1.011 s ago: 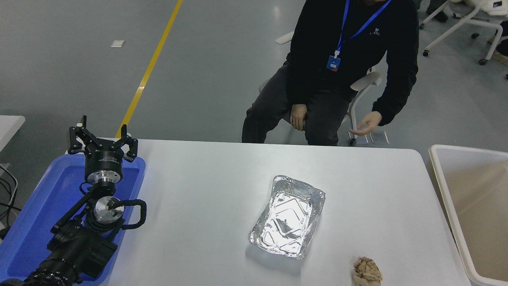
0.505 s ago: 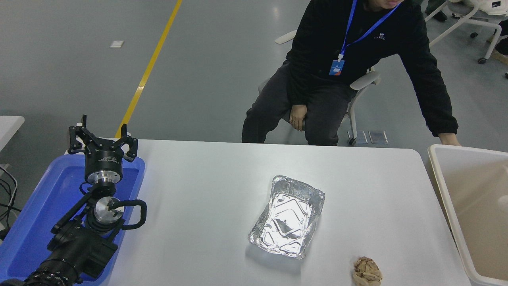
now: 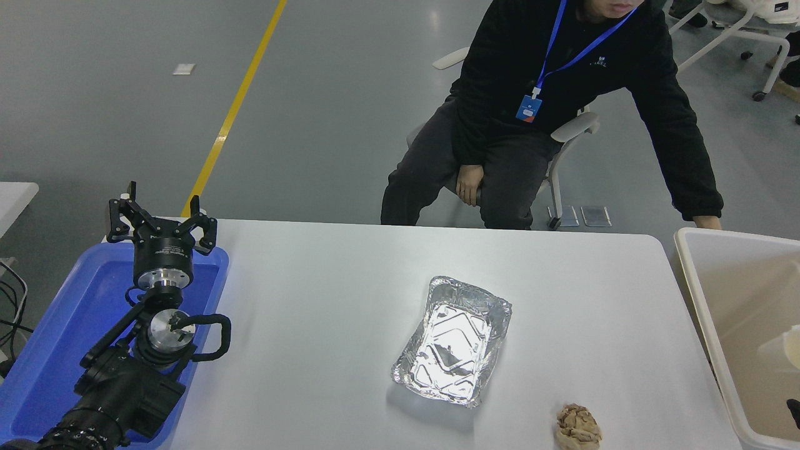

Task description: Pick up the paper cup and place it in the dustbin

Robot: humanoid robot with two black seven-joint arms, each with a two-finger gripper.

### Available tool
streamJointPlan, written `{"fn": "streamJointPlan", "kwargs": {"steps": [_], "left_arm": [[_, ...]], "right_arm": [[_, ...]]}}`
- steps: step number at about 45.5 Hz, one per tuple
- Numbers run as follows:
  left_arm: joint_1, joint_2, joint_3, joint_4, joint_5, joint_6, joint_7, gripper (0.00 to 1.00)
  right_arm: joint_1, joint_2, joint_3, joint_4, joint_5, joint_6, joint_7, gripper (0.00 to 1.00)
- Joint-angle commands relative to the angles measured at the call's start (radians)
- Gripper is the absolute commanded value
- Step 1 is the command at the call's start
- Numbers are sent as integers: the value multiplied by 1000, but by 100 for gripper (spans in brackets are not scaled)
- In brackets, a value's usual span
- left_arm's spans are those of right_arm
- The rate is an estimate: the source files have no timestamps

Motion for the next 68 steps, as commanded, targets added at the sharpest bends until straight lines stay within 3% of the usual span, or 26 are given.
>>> {"fn": "streamJointPlan", "kwargs": {"steps": [1, 68], "left_arm": [[0, 0, -1, 0, 0, 0, 1, 99], [0, 0, 0, 0, 0, 0, 1, 99]], "right_arm": [[-1, 1, 12, -2, 0, 1, 0, 100], [-1, 3, -5, 2, -2, 4, 7, 100]]}}
